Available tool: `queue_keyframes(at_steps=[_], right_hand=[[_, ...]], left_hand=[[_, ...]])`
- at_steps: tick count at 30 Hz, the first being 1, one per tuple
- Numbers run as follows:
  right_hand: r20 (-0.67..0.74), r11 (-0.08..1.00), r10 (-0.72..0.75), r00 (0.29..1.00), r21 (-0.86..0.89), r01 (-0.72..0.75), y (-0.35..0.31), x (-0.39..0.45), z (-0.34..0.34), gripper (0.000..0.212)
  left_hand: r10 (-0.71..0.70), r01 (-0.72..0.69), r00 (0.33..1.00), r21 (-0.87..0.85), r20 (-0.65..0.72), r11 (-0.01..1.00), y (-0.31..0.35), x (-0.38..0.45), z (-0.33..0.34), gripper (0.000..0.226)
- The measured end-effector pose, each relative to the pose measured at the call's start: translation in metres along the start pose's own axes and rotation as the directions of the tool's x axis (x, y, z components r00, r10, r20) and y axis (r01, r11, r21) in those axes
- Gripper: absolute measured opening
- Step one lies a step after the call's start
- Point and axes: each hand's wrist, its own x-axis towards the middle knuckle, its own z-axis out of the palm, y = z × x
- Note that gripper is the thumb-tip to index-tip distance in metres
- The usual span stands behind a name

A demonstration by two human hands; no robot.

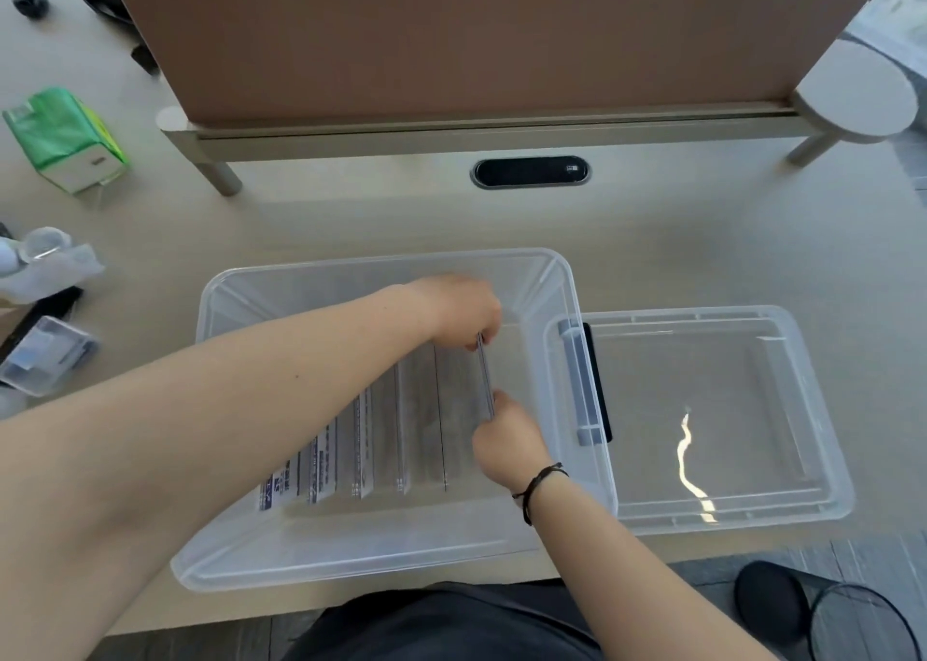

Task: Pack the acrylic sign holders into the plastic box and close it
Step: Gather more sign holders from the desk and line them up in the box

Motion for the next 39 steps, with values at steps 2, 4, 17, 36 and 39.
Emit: queue_keyframes(at_steps=[2, 4, 17, 36, 39], right_hand=[[0.035, 0.999, 0.018, 0.999, -0.027, -0.017, -0.002, -0.002, 0.000, 0.049], [0.059, 0.998, 0.036, 0.998, -0.061, -0.033, -0.003, -0.001, -0.001, 0.053], [0.257, 0.980, 0.130, 0.958, 0.114, -0.163, -0.007, -0.008, -0.018, 0.057], [0.254, 0.980, 0.140, 0.957, 0.104, -0.171, -0.003, -0.009, -0.016, 0.059], [0.256, 0.978, 0.143, 0.956, 0.109, -0.176, -0.003, -0.010, -0.016, 0.059]], left_hand=[[-0.005, 0.005, 1.000, -0.026, 0.001, 1.000, -0.002, -0.002, 0.000, 0.030], [-0.009, 0.008, 1.000, -0.059, -0.010, 0.998, -0.003, -0.003, -0.001, 0.035], [-0.119, 0.102, 0.992, -0.274, -0.047, 0.956, -0.012, -0.016, -0.003, 0.042], [-0.172, 0.131, 0.982, -0.397, -0.072, 0.908, -0.011, -0.021, 0.003, 0.028], [-0.172, 0.129, 0.982, -0.399, -0.073, 0.908, -0.011, -0.019, 0.006, 0.025]])
